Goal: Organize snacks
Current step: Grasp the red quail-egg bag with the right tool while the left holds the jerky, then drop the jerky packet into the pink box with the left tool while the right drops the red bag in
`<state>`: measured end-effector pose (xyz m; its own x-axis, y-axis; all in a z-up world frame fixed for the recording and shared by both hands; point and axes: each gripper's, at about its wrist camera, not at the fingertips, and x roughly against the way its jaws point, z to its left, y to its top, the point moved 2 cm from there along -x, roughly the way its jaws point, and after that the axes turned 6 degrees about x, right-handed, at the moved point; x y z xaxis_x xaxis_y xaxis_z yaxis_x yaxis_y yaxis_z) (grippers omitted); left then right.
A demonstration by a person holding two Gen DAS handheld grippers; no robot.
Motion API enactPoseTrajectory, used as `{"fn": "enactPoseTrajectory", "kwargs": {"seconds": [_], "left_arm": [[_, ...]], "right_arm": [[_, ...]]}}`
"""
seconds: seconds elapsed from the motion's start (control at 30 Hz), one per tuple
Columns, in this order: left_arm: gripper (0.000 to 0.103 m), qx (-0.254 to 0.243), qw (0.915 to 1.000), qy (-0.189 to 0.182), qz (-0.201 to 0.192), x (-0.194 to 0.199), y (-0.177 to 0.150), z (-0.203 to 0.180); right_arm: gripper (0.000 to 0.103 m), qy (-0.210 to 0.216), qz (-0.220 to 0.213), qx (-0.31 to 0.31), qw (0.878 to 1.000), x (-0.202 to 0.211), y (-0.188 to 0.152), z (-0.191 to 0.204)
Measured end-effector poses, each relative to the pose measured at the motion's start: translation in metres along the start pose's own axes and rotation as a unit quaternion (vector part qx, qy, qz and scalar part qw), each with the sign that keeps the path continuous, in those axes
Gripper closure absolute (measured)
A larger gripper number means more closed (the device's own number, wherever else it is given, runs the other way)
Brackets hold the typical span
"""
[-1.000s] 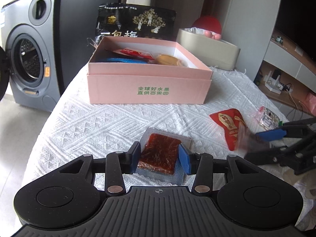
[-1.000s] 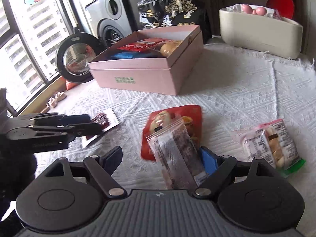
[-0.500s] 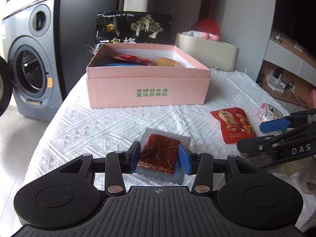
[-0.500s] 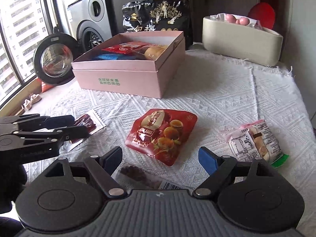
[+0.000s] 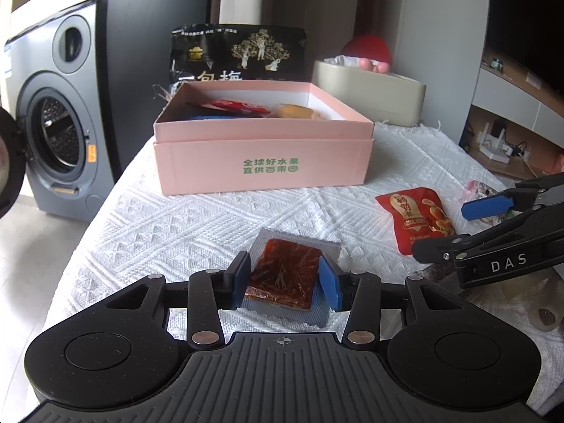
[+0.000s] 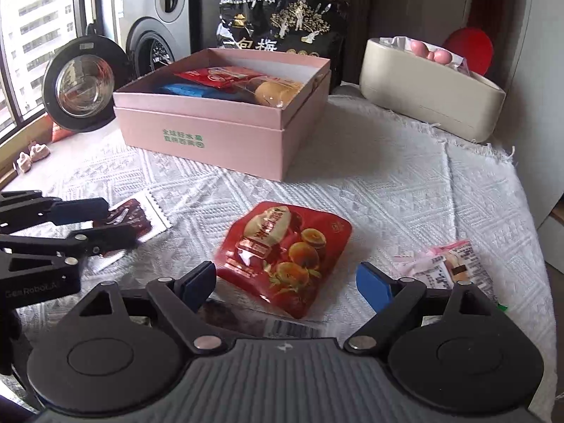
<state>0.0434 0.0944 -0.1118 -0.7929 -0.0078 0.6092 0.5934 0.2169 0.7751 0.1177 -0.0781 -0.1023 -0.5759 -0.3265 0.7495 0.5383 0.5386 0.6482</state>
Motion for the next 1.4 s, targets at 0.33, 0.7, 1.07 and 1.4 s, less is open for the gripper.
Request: {"fn": "enactPoseTrajectory", "kwargs": {"seconds": [0.33, 0.7, 1.07, 1.4], "left_arm": [[0.054, -0.012, 0.9999, 0.005, 0.004, -0.001, 0.000, -0.003], [0.053, -0.046, 0.9965, 0.017, 0.068, -0.005, 0.013, -0.012], [0.051, -0.026, 0.9915, 0.036, 0.122, -0.010, 0.024, -0.014], [0.059, -0.072, 0.9934, 0.028, 0.085, 0.006, 0.014, -0.017]], "right_arm": [[0.016, 0.041, -0.017, -0.071, 0.996, 0.002, 0.011, -0.010], [0.028, 0.029, -0.009, -0.061, 0.998, -0.008, 0.017, -0.003], [0.029, 0.048, -0.033, -0.057, 0.997, 0.035, -0.005, -0.016], [0.053, 0.053, -0.065, -0.028, 0.996, 0.065, -0.014, -0.014]]}}
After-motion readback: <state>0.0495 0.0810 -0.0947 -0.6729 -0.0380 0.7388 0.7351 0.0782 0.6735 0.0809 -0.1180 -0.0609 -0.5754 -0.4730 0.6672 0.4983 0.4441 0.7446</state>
